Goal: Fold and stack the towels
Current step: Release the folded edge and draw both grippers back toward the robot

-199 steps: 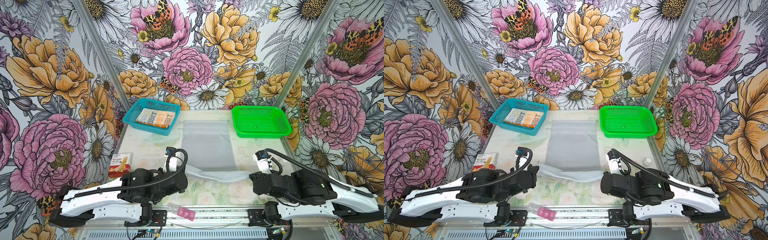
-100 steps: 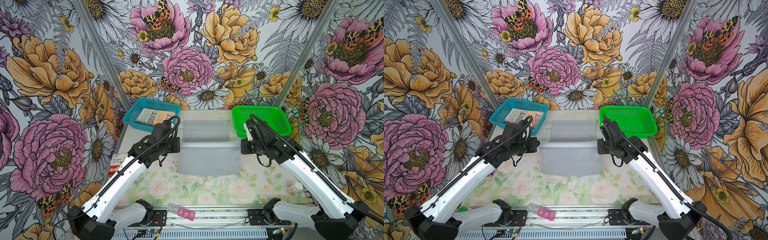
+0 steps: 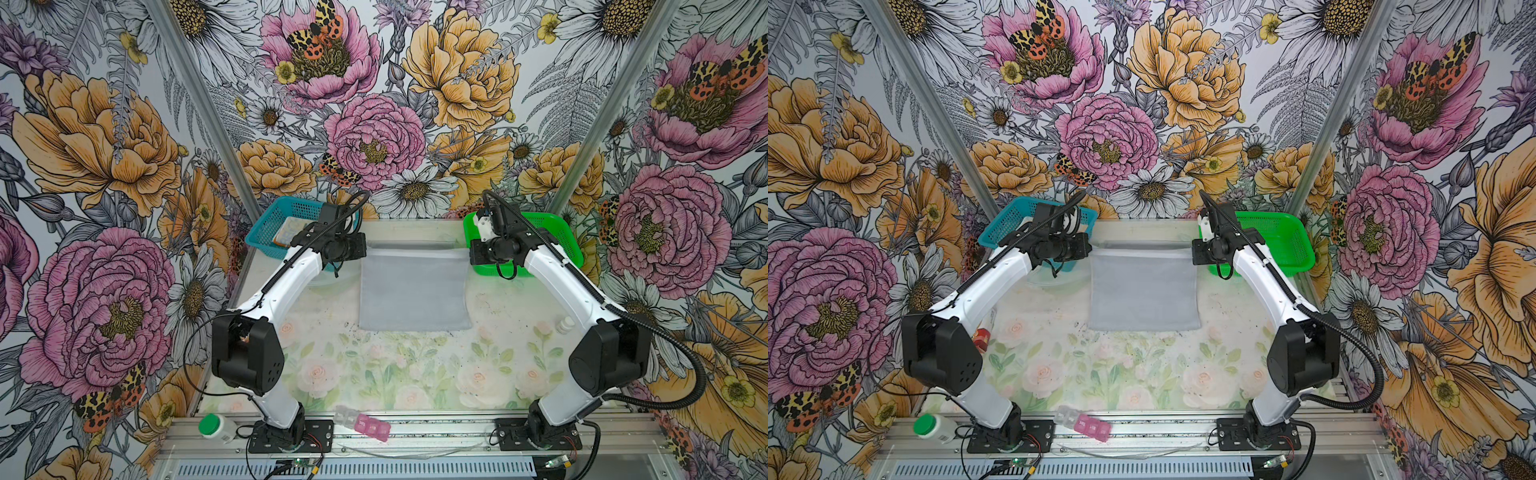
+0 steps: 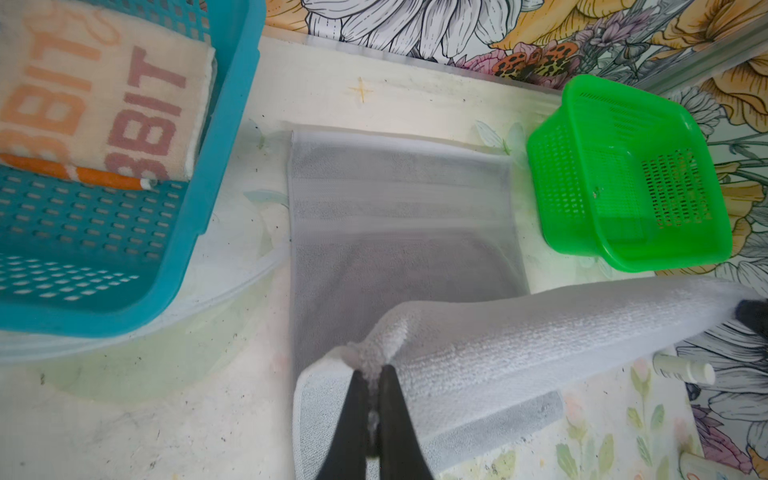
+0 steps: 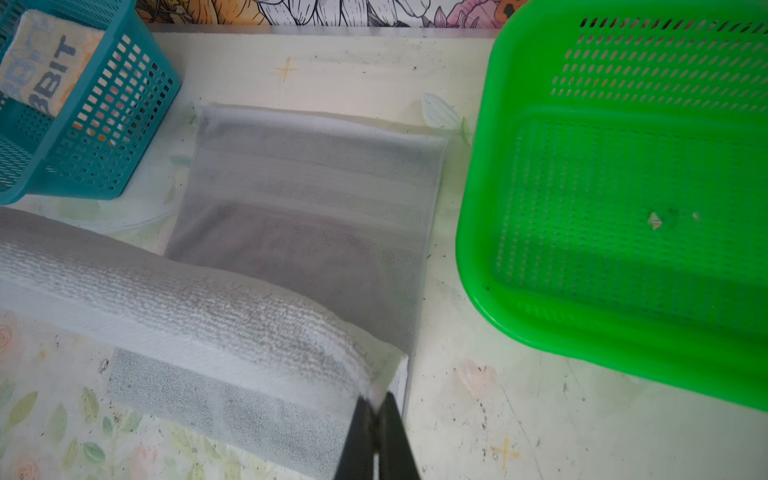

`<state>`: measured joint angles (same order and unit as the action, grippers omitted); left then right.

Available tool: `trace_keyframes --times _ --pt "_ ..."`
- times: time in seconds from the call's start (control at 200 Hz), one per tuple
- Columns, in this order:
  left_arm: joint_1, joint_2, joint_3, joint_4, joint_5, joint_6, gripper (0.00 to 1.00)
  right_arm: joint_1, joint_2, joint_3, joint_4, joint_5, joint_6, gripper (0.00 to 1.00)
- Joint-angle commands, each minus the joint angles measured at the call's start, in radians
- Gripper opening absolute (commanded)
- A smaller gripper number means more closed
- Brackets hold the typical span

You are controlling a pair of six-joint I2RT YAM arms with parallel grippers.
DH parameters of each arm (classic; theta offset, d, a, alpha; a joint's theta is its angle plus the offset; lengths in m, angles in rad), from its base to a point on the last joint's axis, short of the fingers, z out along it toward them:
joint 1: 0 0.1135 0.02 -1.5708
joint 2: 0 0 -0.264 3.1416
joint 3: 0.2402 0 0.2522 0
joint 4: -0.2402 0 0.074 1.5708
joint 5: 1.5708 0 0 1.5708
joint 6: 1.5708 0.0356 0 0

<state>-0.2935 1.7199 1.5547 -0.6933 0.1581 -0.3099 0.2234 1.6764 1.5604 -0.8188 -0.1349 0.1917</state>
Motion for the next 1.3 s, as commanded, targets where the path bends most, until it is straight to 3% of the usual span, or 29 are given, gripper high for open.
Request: trace_keyframes --times 0.0,0.45,0.64,0.791,0.821,0.876,0.926,0.971,1.056,1.171,1.296 --pt "0.017 0.084 0.088 0.038 -0.059 0.003 0.00 -0.031 0.075 0.075 0.052 -0.011 -0.028 0.00" --pt "0.050 0.317 0.256 0.041 -0.139 0.008 0.00 -0.063 0.384 0.328 0.049 -0.055 -0.056 0.00" --pt "0.060 0.399 0.321 0.050 -0.113 0.034 0.00 -0.065 0.480 0.411 0.044 -0.056 -0.045 0.00" --pt "0.053 0.477 0.415 0.052 -0.101 0.074 0.07 -0.064 0.555 0.467 0.043 -0.072 -0.060 0.00" --pt "0.049 0.483 0.432 0.053 -0.107 0.086 0.14 -0.065 0.573 0.489 0.036 -0.084 -0.071 0.14" --pt "0.036 0.477 0.448 0.053 -0.119 0.118 0.18 -0.064 0.581 0.509 0.036 -0.118 -0.094 0.45" --pt "0.019 0.452 0.440 0.057 -0.161 0.145 0.27 -0.058 0.564 0.506 0.036 -0.119 -0.107 0.61" --pt "0.000 0.418 0.416 0.060 -0.216 0.169 0.43 -0.051 0.528 0.482 0.040 -0.096 -0.117 0.72" --pt "-0.040 0.327 0.308 0.083 -0.321 0.196 0.64 -0.021 0.436 0.415 0.040 -0.051 -0.142 0.83" --pt "-0.106 0.142 0.040 0.105 -0.429 0.152 0.66 0.041 0.245 0.222 0.040 0.036 -0.120 0.84" --pt "-0.167 -0.068 -0.319 0.178 -0.375 0.013 0.65 0.081 0.047 -0.040 0.054 0.019 0.005 0.81"
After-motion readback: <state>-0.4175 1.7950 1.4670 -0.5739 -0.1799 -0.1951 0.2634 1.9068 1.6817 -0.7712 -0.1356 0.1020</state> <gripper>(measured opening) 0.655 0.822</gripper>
